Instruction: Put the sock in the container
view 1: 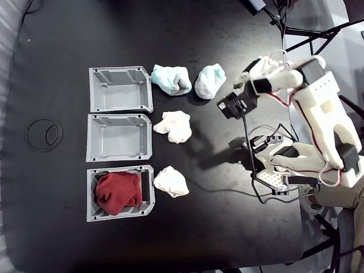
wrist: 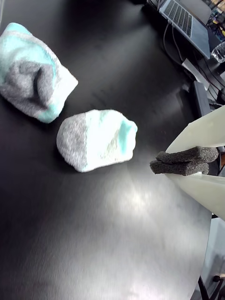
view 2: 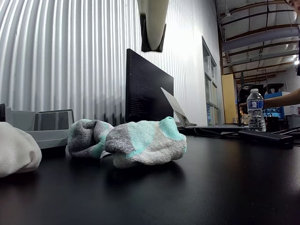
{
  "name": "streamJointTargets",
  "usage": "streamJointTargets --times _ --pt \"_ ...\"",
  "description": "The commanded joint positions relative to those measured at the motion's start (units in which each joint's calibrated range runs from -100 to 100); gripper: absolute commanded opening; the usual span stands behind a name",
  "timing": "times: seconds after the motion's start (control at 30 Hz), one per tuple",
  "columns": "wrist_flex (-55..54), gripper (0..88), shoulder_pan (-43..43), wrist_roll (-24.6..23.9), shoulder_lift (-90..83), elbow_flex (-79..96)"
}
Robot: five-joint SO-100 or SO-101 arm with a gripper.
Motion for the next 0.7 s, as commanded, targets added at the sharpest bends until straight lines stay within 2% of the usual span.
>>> streamJointTargets --times 0.0,0.23,0.4,0.5,0.67 --pt "-0.47 1.4 -0.15 0.27 6.7 -10.72" --pt "0.04 1.8 0.24 0.27 19.33 -24.7" --pt "1.58 3.0 0.24 0.33 23.51 -26.95" --pt "2.86 10.7 -0.07 0.33 24.35 -27.13" --pt "2.94 30.5 -0.23 0.33 24.52 -26.5"
